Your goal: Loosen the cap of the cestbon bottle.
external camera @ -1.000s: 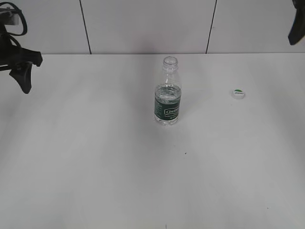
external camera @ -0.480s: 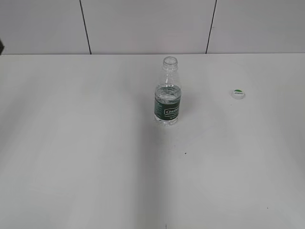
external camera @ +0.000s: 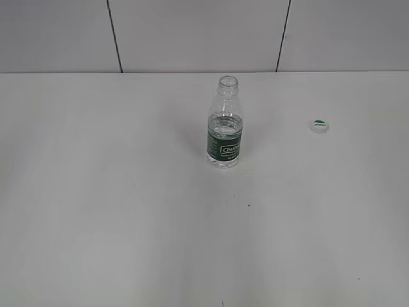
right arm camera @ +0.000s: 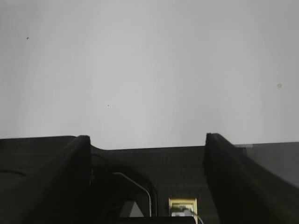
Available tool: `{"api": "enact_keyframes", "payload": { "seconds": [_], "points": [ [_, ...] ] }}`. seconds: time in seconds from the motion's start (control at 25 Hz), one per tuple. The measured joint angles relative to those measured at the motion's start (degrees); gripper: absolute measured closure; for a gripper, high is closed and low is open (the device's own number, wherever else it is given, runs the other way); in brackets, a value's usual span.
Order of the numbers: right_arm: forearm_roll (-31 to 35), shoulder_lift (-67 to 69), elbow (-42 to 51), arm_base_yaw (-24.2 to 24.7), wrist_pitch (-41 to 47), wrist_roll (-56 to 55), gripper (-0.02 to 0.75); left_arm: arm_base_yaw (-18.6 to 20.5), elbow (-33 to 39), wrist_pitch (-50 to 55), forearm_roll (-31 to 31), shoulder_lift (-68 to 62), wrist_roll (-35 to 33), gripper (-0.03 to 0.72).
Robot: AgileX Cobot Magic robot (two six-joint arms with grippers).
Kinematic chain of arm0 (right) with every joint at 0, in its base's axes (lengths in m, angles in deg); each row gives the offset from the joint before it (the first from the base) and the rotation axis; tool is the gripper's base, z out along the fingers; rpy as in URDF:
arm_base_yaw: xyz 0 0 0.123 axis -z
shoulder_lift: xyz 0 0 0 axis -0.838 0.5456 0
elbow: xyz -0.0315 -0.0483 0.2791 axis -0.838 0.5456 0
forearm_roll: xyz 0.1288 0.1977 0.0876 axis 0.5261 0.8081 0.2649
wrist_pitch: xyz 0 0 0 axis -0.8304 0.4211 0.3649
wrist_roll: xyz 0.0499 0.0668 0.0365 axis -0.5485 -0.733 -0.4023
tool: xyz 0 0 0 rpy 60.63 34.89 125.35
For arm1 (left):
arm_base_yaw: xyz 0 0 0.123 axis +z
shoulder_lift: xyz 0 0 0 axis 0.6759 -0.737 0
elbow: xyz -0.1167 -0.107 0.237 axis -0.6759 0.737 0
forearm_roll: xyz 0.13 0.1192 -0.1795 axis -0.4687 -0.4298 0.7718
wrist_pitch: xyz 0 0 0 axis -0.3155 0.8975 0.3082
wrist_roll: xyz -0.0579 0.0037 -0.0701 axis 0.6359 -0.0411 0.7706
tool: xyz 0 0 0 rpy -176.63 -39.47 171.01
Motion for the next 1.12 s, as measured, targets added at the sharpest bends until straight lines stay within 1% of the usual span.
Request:
{"api": "enact_keyframes", "payload": {
  "seconds": [0.12,0.32,0.44,0.56,0.64,0.76,0.92,1.12],
  "points": [
    [-0.95,-6.92,1.41,0.0,0.04,0.0,0.168,0.0,3.71,0.07,-0.04,13.56,0.0,0.228],
    [-3.66,-15.53,5.02,0.0,-1.98,0.0,0.168,0.0,7.38,0.13,0.06,31.1,0.0,0.246],
    [-3.74,-19.52,8.2,0.0,-3.89,0.36,0.168,0.0,9.66,0.13,0.98,39.84,0.0,0.256],
    [-3.74,-23.86,9.14,0.0,-5.33,0.87,0.168,0.0,12.08,0.19,1.66,47.25,-0.9,0.26],
    [-3.66,-26.81,9.14,0.0,-5.96,1.15,0.168,0.0,13.6,0.52,1.84,49.63,-1.53,0.262],
    [-3.68,-30.97,9.37,0.0,-6.23,1.32,0.168,0.0,16.28,-1.0,2.29,49.75,-2.55,0.262],
    [-3.69,-31.32,10.62,0.0,-7.52,2.08,0.168,0.0,19.72,-6.59,3.78,49.75,-3.22,0.263],
    [-3.69,-31.32,11.89,0.0,-8.09,2.35,0.168,0.0,20.49,-8.46,4.93,49.75,-4.53,0.263]
  ]
}}
